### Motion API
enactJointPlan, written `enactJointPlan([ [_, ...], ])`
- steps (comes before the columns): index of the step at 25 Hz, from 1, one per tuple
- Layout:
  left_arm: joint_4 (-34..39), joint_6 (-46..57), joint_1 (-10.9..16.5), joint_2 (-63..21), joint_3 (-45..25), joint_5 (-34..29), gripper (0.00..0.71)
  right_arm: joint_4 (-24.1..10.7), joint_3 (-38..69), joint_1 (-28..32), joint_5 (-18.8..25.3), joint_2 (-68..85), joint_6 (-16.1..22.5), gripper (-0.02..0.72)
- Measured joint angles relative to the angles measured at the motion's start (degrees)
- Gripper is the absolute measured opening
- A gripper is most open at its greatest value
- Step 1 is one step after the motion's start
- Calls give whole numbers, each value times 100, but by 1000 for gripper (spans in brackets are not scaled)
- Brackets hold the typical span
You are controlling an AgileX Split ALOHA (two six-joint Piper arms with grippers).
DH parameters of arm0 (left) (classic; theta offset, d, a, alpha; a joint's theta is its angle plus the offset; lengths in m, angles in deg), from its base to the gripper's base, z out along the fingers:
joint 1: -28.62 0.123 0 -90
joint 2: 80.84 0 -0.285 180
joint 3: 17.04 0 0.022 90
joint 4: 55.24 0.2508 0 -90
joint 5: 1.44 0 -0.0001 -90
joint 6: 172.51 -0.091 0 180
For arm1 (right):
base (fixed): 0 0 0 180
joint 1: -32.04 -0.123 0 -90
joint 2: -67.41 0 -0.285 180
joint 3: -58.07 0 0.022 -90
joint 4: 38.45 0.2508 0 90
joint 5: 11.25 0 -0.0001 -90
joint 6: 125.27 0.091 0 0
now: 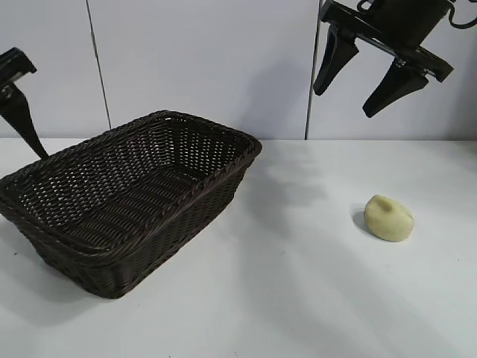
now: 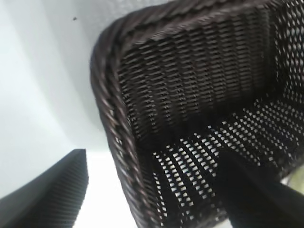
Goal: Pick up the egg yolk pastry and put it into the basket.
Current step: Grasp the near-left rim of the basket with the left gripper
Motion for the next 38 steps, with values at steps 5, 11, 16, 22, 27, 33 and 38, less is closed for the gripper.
enactJointPlan([
  [5,0,2,0,0,0,141,543,0,0,0,5,0,0,540],
  [11,72,2,0,0,0,166,543,0,0,0,5,0,0,540],
  [16,87,2,0,0,0,205,543,0,0,0,5,0,0,540],
  [22,92,2,0,0,0,274,543,0,0,0,5,0,0,540],
  [27,86,2,0,220,0,333,543,0,0,0,5,0,0,540],
  [33,70,2,0,946,0,666,543,0,0,0,0,0,0,540],
  [38,29,2,0,1402,0,1013,543,-2,0,0,-5,0,0,540],
])
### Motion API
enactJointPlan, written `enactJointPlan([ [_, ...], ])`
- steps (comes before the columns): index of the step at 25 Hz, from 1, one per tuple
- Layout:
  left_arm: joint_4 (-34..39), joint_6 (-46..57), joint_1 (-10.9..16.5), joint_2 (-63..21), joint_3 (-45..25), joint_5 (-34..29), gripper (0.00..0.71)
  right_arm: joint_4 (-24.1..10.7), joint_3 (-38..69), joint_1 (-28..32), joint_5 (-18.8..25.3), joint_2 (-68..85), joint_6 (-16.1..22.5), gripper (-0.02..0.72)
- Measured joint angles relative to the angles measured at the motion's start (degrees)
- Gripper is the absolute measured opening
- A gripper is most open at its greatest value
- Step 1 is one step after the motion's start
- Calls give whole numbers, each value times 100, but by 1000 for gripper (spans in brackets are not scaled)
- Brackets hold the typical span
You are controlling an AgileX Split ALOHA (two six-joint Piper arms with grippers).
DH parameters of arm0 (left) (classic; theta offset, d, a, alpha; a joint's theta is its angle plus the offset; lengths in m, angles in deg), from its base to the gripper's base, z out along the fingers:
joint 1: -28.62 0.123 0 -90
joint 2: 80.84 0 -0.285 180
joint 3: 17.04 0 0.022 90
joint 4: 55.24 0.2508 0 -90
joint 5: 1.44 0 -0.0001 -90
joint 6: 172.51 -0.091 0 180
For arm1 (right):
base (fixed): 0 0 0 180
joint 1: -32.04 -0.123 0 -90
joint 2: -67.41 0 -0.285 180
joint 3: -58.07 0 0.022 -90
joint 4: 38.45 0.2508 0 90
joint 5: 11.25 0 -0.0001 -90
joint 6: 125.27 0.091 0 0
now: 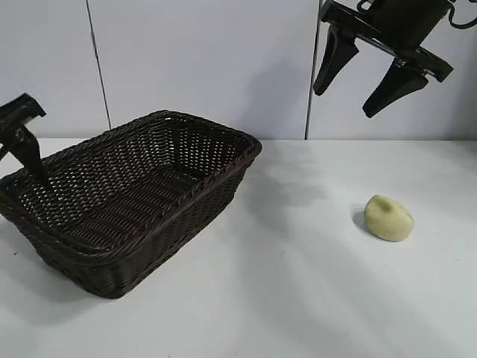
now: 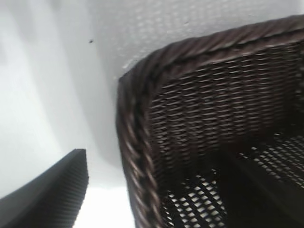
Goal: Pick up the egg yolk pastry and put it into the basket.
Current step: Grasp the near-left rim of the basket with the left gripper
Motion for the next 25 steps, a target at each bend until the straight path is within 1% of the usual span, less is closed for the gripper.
enactJointPlan([
  [3,-85,5,0,145,0,97,539,0,0,0,-17,0,0,540],
  [5,-117,5,0,159,0,145,502,0,0,0,-30,0,0,540],
  [6,-124,5,0,158,0,167,458,0,0,0,-30,0,0,540],
  [10,-130,5,0,158,0,198,225,0,0,0,-34,0,0,540],
  [12,-156,23,0,158,0,216,131,0,0,0,-34,0,0,540],
  [13,-169,24,0,158,0,200,114,0,0,0,-34,0,0,540],
  [17,-223,6,0,158,40,97,114,0,0,0,-34,0,0,540],
  [20,-223,-40,0,170,275,-321,114,0,0,0,-34,0,0,540],
  [25,-205,-290,0,170,989,-1015,114,0,0,0,-34,0,0,540],
])
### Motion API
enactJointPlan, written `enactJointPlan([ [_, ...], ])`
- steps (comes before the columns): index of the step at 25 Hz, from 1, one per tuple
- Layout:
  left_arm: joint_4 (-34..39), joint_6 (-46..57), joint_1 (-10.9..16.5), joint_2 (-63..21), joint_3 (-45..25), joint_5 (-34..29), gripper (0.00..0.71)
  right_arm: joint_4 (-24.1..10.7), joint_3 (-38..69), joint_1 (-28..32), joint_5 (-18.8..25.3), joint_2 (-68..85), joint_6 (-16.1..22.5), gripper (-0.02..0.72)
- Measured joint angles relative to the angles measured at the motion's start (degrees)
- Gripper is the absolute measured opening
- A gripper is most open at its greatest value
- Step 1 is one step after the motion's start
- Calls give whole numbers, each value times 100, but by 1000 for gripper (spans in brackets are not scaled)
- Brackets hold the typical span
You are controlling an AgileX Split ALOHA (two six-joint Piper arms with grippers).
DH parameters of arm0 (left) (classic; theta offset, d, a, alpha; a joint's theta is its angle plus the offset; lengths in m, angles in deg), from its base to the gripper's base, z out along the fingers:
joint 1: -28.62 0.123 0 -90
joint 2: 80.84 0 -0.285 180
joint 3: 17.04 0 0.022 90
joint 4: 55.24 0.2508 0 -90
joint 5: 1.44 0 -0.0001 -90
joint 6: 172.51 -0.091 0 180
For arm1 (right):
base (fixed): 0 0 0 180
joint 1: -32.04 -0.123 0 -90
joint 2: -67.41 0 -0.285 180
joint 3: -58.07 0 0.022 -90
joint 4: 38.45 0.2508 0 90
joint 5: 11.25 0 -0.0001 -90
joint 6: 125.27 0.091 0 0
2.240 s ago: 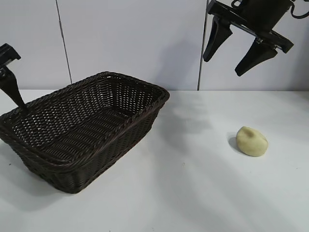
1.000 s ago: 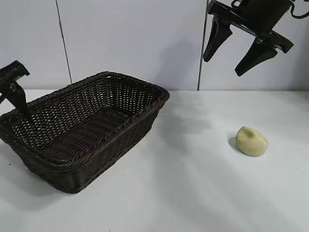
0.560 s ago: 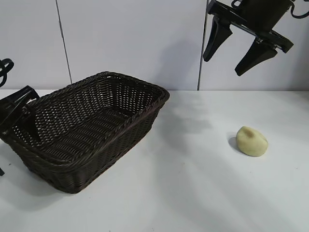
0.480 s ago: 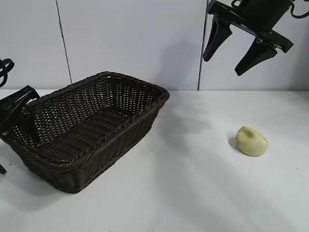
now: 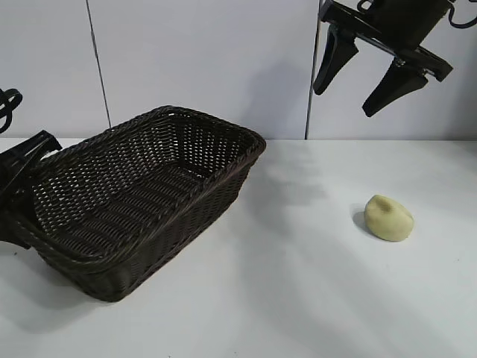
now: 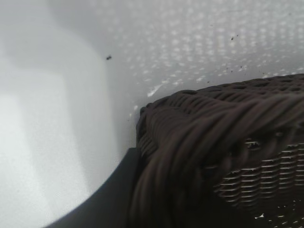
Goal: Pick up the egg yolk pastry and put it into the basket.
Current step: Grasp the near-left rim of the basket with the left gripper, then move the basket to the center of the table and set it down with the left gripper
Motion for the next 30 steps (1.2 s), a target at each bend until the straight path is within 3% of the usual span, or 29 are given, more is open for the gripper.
enactJointPlan([
  [13,175,-1468,0,125,889,-808,114,0,0,0,0,0,0,540],
  [25,276,-3526,0,1661,3211,-2551,114,0,0,0,0,0,0,540],
  [30,164,-4101,0,2086,3598,-2831,114,0,0,0,0,0,0,540],
])
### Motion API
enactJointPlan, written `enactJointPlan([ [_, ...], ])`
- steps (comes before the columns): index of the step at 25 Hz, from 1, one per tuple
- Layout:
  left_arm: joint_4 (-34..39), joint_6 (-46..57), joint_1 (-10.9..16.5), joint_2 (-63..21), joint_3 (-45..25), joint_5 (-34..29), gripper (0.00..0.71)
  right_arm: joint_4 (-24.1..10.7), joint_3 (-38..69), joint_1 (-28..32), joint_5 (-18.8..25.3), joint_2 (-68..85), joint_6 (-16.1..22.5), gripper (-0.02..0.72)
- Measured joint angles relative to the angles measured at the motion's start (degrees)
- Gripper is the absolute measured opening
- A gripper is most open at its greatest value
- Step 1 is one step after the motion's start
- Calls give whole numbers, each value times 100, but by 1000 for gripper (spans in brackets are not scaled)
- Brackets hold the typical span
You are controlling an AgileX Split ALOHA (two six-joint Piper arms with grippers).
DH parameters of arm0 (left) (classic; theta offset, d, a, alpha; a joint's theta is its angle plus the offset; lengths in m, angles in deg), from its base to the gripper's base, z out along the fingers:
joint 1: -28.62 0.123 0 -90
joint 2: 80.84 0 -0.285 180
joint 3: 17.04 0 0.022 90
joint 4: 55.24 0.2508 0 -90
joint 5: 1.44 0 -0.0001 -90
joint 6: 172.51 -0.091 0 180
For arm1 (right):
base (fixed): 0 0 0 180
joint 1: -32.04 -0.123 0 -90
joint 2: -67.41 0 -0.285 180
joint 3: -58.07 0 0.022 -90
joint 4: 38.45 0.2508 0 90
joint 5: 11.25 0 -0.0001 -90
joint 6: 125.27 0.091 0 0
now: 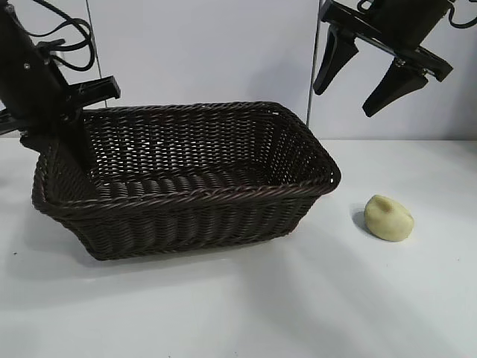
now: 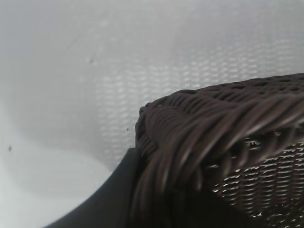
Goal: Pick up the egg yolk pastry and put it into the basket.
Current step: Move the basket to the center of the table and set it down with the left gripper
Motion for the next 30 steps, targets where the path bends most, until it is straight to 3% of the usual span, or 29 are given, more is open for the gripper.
enactJointPlan([
  [19,-288,-207,0,489,57,314,121,0,0,0,0,0,0,540],
  [22,-361,-207,0,489,63,314,230,0,0,0,0,0,0,540],
  [26,-397,-207,0,489,63,327,451,0,0,0,0,0,0,540],
  [30,-397,-207,14,489,63,176,522,0,0,0,0,0,0,540],
])
